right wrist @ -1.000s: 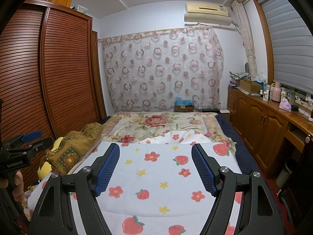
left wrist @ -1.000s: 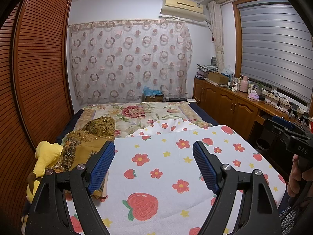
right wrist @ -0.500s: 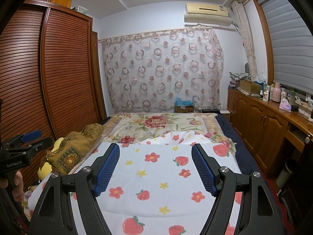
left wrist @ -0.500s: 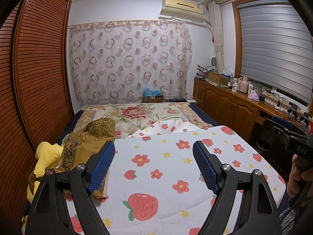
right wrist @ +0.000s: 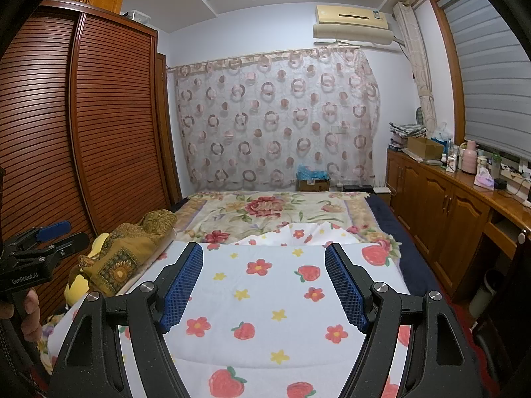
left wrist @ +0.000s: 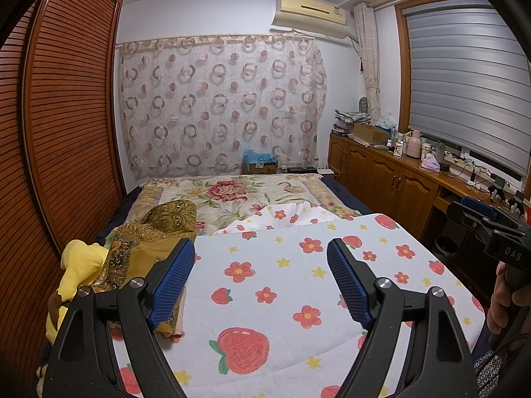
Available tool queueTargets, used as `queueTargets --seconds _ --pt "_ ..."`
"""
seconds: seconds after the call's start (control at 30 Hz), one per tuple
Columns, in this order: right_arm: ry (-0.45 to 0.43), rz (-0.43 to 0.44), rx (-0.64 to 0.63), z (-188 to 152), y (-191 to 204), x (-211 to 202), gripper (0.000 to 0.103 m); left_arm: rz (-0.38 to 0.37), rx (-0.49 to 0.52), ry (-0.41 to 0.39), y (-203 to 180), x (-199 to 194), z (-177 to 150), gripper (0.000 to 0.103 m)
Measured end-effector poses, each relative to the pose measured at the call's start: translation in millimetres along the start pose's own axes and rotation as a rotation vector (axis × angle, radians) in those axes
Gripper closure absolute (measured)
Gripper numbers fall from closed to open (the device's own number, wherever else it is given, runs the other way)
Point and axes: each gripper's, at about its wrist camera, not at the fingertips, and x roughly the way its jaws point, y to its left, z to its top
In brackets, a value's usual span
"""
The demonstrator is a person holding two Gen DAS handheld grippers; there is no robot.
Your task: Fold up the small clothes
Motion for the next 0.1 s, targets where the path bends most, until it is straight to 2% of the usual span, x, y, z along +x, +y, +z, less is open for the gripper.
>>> queueTargets --seconds 0.1 --pt "0.000 0.001 0.000 -0.1 -0.4 0.0 0.025 0.001 0.001 -0.001 0.2 -0.1 0.0 0.021"
